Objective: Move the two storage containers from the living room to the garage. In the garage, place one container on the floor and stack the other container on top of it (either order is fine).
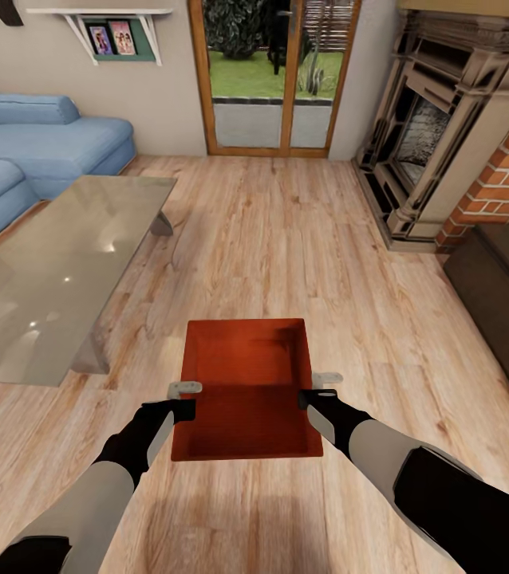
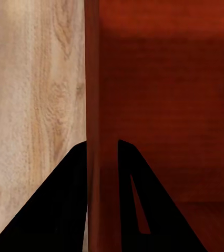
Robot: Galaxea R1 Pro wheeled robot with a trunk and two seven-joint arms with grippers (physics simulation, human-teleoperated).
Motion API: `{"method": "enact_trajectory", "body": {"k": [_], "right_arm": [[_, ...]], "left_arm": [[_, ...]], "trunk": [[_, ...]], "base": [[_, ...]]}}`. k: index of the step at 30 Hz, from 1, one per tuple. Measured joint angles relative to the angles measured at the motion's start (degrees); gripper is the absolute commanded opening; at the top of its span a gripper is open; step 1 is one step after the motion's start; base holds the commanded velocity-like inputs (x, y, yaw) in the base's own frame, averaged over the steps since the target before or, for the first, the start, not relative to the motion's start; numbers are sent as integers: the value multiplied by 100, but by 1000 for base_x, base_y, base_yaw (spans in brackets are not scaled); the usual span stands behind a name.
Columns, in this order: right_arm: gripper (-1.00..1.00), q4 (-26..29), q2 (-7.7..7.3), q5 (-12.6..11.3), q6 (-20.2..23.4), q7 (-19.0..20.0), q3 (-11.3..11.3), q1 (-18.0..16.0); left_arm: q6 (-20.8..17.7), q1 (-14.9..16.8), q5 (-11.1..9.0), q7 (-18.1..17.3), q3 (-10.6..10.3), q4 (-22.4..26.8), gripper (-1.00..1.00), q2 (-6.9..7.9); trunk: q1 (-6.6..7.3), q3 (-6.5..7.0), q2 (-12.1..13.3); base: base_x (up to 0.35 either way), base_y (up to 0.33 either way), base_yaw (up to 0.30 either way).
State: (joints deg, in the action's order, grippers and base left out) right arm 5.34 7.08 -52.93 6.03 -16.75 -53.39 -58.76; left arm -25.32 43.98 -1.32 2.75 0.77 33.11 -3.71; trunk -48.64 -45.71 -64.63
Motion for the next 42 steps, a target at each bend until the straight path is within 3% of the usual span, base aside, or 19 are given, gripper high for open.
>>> {"method": "enact_trajectory", "body": {"k": [42], "right_arm": [[-100, 0, -1, -2, 3, 0, -3, 0]], "left_arm": [[-3, -1, -14, 8, -6, 0, -100, 0]], "trunk": [[923, 1133, 1686]], "base": [[0, 0, 0]]}}
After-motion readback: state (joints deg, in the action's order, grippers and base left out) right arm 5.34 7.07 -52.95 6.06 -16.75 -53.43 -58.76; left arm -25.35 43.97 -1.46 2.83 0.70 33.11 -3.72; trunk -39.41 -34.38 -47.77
